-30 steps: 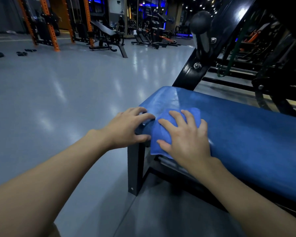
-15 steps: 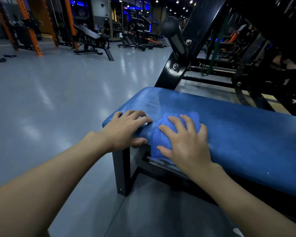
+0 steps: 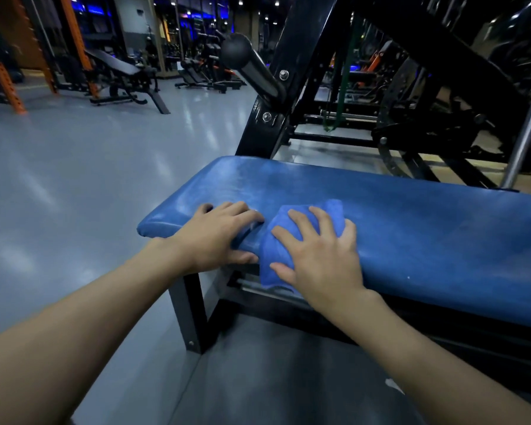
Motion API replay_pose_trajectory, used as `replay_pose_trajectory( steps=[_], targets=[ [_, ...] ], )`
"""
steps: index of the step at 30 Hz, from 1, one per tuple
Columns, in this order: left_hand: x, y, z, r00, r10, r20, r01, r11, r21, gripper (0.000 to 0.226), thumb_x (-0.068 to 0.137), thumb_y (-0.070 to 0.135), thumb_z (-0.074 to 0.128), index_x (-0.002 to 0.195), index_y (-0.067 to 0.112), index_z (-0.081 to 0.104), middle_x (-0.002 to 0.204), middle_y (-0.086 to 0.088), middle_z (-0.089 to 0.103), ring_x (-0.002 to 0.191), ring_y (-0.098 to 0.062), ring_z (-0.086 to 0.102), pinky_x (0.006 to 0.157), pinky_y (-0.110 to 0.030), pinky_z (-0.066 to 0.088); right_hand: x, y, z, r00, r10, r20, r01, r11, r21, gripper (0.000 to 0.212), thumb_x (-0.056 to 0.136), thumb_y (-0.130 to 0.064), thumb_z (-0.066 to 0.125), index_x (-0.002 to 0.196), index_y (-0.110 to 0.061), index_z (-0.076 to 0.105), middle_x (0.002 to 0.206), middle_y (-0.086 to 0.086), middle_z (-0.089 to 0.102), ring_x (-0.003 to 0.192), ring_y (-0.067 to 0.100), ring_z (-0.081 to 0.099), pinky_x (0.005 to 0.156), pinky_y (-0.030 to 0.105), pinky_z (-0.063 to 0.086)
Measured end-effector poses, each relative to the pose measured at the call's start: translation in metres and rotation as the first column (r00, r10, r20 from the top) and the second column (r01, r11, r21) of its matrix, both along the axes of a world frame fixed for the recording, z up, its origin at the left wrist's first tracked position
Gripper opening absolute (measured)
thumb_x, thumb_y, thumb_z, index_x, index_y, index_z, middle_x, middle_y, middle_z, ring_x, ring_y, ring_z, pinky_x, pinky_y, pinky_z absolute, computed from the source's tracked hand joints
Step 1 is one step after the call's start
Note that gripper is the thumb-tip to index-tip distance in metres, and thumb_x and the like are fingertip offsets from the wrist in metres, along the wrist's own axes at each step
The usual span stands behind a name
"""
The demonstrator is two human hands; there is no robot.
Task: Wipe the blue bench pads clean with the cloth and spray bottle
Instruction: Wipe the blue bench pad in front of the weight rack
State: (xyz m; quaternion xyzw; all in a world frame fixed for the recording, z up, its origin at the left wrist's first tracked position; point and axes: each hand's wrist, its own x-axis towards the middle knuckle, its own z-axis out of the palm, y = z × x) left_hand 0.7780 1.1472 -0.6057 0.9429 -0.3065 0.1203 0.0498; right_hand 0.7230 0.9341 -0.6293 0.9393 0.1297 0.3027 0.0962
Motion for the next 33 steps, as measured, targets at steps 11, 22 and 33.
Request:
replay_pose_trajectory(
  steps=[11, 22, 33],
  targets=[
    [0.003, -0.038, 0.000, 0.987, -0.161, -0.025, 0.162, 0.986, 0.035, 0.074, 0.078, 0.062, 0.069, 0.144, 0.042, 0.040, 0.146, 0.017, 0.043, 0.136, -0.009, 0.040, 0.106, -0.040, 0.032, -0.039, -0.084, -0.005, 0.994, -0.104, 0.045, 0.104, 0.995, -0.005, 0.052, 0.073, -0.060, 0.072, 0.116, -0.033, 0.064, 0.134, 0.004, 0.058, 0.128, 0.035, 0.050, 0.083, 0.053, 0.039],
    [0.004, -0.038, 0.000, 0.991, -0.128, -0.041, 0.129, 0.992, 0.003, 0.079, 0.066, 0.078, 0.049, 0.137, 0.046, 0.037, 0.132, 0.017, 0.051, 0.123, -0.013, 0.050, 0.098, -0.039, 0.038, -0.025, -0.058, -0.006, 0.997, -0.006, 0.078, 0.007, 1.000, -0.009, 0.055, 0.075, -0.063, 0.064, 0.123, -0.038, 0.059, 0.139, 0.002, 0.055, 0.129, 0.033, 0.050, 0.079, 0.048, 0.040],
    [-0.005, -0.073, -0.002, 0.973, -0.231, -0.011, 0.231, 0.973, 0.026, 0.071, 0.078, 0.063, 0.065, 0.141, 0.039, 0.043, 0.144, 0.017, 0.044, 0.134, -0.010, 0.040, 0.103, -0.039, 0.032, -0.044, -0.091, -0.018, 0.972, -0.170, 0.161, 0.148, 0.979, 0.137, 0.052, 0.075, -0.067, 0.061, 0.111, -0.030, 0.067, 0.134, 0.005, 0.059, 0.128, 0.036, 0.049, 0.097, 0.061, 0.033]
  ],
)
